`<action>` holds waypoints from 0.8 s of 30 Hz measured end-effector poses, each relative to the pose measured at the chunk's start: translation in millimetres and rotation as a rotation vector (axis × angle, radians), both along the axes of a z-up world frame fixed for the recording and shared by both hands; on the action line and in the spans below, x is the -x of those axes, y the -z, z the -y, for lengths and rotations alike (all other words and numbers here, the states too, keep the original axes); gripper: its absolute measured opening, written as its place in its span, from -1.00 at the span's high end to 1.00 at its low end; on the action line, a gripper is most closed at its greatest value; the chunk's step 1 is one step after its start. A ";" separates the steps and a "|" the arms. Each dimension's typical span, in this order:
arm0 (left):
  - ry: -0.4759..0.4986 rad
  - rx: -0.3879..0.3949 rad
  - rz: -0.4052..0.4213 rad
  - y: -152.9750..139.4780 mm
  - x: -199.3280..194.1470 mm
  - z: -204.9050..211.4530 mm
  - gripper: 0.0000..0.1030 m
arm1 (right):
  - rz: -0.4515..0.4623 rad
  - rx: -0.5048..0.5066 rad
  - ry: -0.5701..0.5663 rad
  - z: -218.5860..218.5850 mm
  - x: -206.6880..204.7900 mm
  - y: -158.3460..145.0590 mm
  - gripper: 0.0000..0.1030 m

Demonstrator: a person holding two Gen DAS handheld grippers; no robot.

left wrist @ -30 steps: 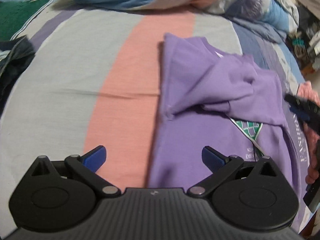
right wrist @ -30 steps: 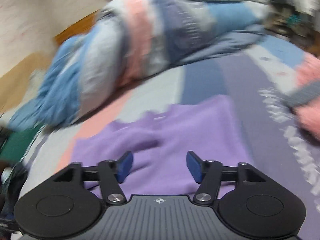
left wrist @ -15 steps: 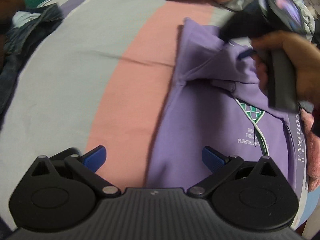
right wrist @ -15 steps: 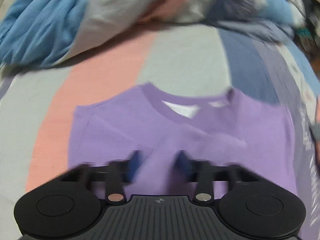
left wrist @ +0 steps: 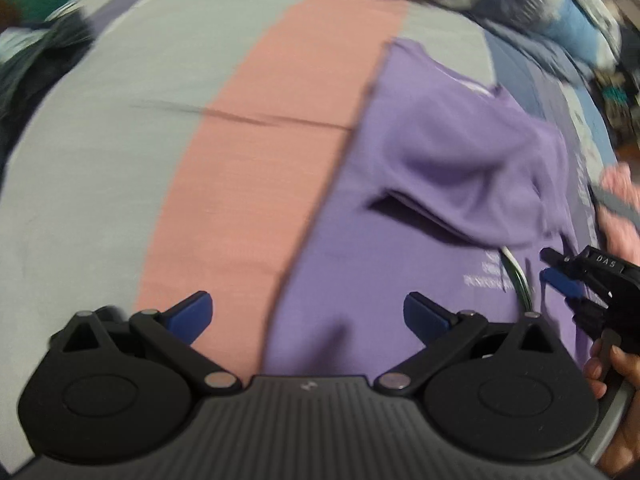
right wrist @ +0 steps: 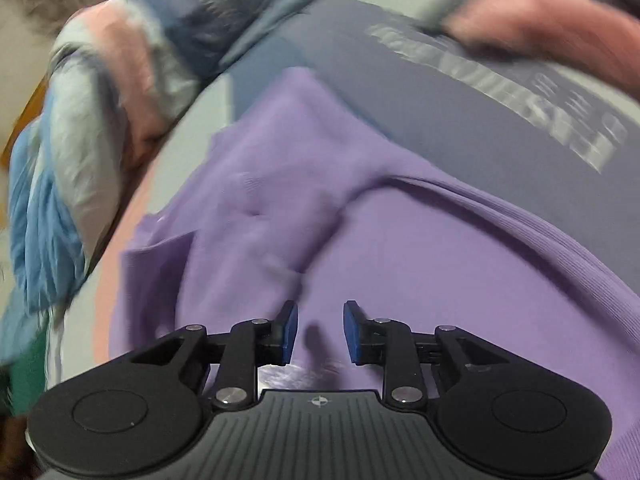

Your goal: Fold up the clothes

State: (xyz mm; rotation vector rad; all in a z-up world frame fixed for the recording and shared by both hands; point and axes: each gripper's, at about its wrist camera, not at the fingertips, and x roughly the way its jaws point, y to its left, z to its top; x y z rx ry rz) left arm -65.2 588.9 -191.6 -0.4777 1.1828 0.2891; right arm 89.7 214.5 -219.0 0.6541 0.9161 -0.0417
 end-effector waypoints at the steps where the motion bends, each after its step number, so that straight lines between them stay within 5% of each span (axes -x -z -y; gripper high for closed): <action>1: 0.030 -0.005 -0.001 1.3 -6.0 8.0 -0.99 | -0.007 -0.024 0.016 8.9 4.3 3.1 0.43; 6: 0.162 -0.072 0.016 -2.7 -34.3 41.3 -0.99 | 0.168 0.123 -0.131 12.1 -25.1 -18.5 -0.34; 11: 0.249 -0.118 0.055 -17.6 -61.4 61.4 -0.99 | 0.322 0.296 -0.361 2.2 -66.1 -26.7 -0.39; 13: 0.265 -0.134 0.059 -20.8 -70.1 71.9 -0.99 | 0.295 0.299 -0.464 -0.9 -77.7 -21.2 -0.39; 17: 0.265 -0.118 0.058 -21.6 -73.1 91.6 -0.99 | 0.238 0.302 -0.669 -6.9 -100.7 -10.2 -0.08; 18: 0.264 -0.110 0.052 -18.7 -72.8 96.2 -0.99 | 0.223 0.303 -0.720 -8.5 -106.5 -7.4 0.53; 19: 0.262 -0.104 0.044 -15.7 -71.0 99.8 -0.99 | 0.209 0.303 -0.771 -10.0 -112.3 -4.7 0.74; 24: 0.288 -0.072 0.036 -6.2 -68.6 118.8 -0.99 | 0.248 0.212 -0.789 -2.2 -101.4 -48.5 0.73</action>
